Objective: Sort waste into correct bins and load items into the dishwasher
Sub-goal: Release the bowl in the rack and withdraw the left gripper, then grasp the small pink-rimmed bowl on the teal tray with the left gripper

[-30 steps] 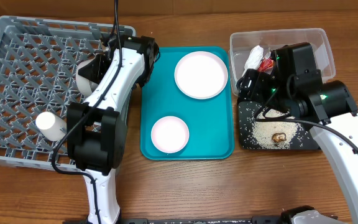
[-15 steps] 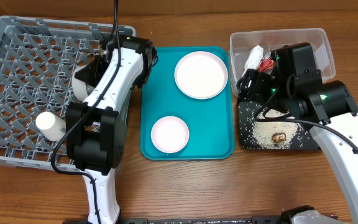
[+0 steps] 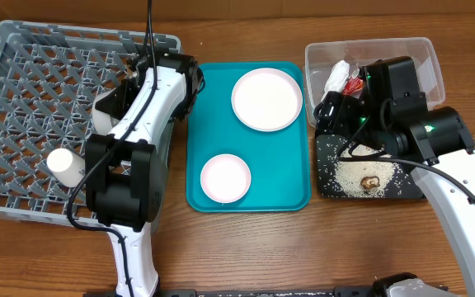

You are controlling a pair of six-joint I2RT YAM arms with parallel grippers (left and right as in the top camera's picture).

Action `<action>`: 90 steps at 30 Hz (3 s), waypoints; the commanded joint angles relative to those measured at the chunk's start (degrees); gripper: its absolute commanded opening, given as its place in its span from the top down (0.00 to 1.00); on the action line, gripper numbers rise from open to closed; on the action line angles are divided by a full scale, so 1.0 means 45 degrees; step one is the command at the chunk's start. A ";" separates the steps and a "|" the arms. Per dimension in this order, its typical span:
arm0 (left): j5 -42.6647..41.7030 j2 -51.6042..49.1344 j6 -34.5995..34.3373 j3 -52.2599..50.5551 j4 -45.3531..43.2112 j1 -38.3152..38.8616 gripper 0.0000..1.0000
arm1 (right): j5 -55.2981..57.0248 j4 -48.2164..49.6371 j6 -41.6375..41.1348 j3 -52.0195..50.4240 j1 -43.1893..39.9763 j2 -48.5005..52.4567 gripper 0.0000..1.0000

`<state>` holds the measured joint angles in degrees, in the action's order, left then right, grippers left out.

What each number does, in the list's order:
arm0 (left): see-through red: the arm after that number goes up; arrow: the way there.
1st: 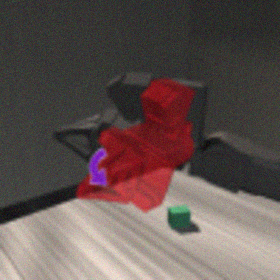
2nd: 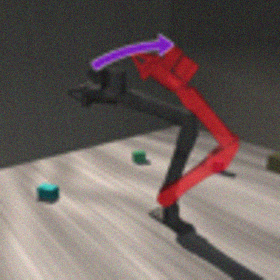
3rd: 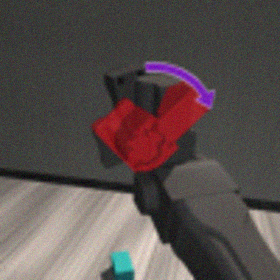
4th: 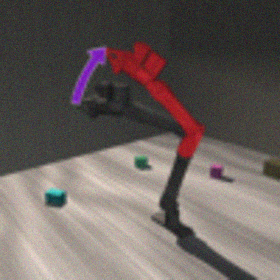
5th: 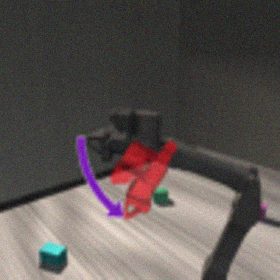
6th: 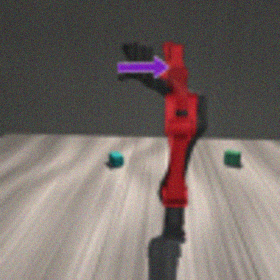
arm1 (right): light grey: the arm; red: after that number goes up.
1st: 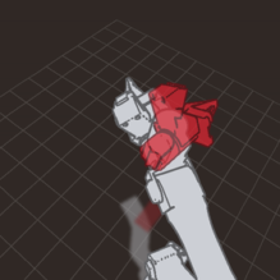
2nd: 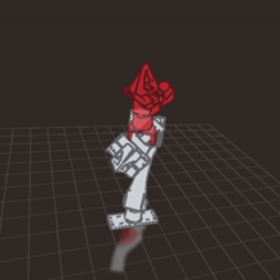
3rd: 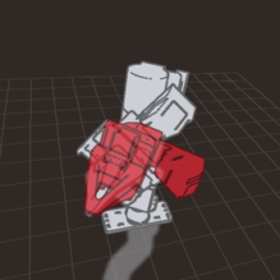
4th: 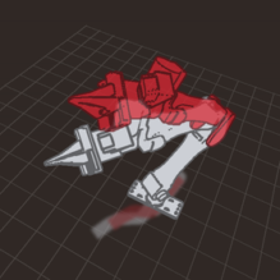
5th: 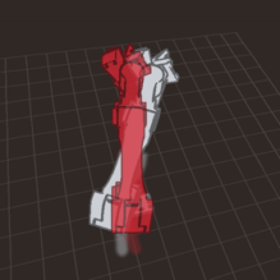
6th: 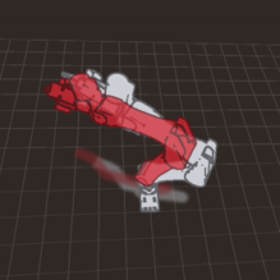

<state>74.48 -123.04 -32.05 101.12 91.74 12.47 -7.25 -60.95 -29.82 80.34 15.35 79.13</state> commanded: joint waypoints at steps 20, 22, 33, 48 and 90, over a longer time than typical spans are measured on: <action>-0.2701 -0.0262 -0.0301 -0.0330 -0.0549 0.1132 0.91 | 0.0024 0.0180 -0.0044 0.0248 -0.0024 -0.0141 0.14; -0.2701 -0.0262 -0.0228 -0.0330 -0.0534 0.1307 0.91 | 0.0024 0.0180 -0.0044 0.0248 -0.0024 -0.0141 0.14; -0.3915 -0.0223 -0.0330 -0.0024 -0.0058 0.2186 0.12 | 0.0024 0.0189 -0.0044 0.0248 -0.0024 -0.0131 0.14; -1.2745 0.0486 0.2686 0.5508 -0.0447 0.2234 0.00 | 0.0029 0.0175 -0.0044 0.0248 -0.0024 -0.0131 0.14; -1.6014 0.6902 0.2696 -0.6149 -0.5756 0.3031 0.29 | 0.0019 0.0049 -0.0049 0.0248 -0.0024 -0.0131 0.14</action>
<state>3.99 -88.88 -19.16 80.18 69.14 26.22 -7.27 -61.10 -29.95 80.31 15.38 79.13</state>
